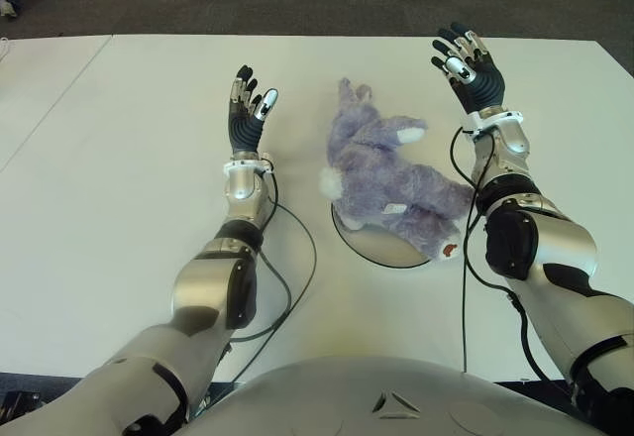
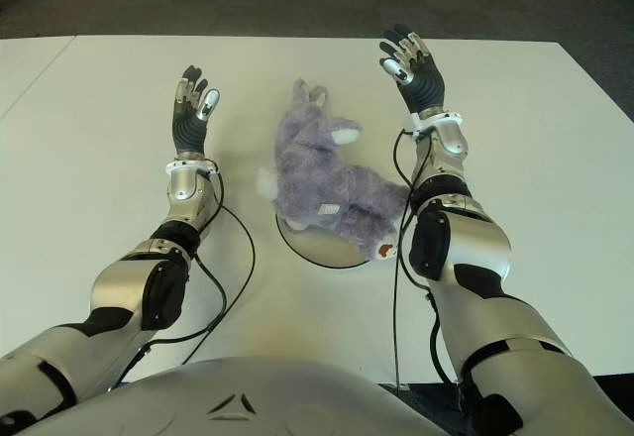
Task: Put the doll into the plate.
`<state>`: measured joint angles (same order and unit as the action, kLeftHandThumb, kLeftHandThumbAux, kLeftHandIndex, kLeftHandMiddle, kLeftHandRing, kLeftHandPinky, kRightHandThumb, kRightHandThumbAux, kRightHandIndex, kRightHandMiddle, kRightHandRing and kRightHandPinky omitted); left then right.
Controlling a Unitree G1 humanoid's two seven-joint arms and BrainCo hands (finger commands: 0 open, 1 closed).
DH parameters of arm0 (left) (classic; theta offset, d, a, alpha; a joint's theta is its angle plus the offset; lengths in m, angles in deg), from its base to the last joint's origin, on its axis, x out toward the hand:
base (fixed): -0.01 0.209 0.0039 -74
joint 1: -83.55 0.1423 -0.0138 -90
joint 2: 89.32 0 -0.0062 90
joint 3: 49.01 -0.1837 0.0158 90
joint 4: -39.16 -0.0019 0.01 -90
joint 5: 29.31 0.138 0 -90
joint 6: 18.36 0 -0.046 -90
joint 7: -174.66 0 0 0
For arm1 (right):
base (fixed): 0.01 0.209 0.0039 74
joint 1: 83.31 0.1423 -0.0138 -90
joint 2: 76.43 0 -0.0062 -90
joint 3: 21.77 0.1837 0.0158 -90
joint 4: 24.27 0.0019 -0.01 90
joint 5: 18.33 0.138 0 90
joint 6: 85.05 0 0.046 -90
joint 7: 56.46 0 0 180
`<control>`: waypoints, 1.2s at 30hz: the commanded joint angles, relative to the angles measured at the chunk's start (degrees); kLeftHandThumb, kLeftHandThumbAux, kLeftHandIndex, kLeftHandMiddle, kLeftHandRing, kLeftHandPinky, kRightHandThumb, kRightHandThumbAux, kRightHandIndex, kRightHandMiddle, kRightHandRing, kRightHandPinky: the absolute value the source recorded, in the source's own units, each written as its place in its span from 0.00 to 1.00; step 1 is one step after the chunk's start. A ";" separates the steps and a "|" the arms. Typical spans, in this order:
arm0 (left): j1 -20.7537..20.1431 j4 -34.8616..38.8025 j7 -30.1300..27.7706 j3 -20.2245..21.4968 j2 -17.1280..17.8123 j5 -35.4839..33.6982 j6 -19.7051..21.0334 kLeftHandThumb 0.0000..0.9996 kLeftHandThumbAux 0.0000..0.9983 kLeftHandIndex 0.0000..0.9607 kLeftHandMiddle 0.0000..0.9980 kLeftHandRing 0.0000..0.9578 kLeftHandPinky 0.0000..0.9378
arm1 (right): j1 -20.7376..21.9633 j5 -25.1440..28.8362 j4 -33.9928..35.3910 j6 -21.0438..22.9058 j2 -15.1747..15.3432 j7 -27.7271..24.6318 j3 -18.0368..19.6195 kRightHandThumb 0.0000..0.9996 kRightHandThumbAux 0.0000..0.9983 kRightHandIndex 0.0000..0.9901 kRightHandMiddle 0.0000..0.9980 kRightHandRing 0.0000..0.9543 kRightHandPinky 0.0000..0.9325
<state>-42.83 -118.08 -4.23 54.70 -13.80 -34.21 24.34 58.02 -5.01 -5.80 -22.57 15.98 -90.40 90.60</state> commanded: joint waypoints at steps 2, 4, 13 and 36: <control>2.07 -1.56 -3.06 1.73 1.62 -2.04 0.76 0.00 0.53 0.00 0.00 0.00 0.00 | -4.04 -1.95 0.25 -0.41 2.67 -2.43 -2.22 0.00 0.71 0.15 0.13 0.11 0.09; 2.29 -2.46 -3.80 2.35 1.63 -2.57 1.42 0.00 0.53 0.00 0.00 0.00 0.00 | -4.77 -2.61 0.43 -0.86 3.26 -2.65 -3.04 0.00 0.71 0.15 0.13 0.11 0.09; 3.63 -3.56 -5.01 3.52 1.40 -3.37 2.77 0.00 0.53 0.00 0.01 0.00 0.00 | -6.10 -4.21 1.38 -0.85 5.62 -4.21 -5.80 0.00 0.68 0.14 0.13 0.10 0.08; 5.20 -4.32 -6.25 3.37 1.91 -2.63 4.69 0.00 0.51 0.00 0.00 0.00 0.00 | -15.69 -9.66 -0.18 -4.23 0.26 1.35 -11.40 0.00 0.67 0.10 0.10 0.07 0.00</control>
<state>-42.21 -119.85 -9.35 57.92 -11.33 -36.74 28.58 48.21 -10.42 -4.47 -23.98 20.83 -93.21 82.68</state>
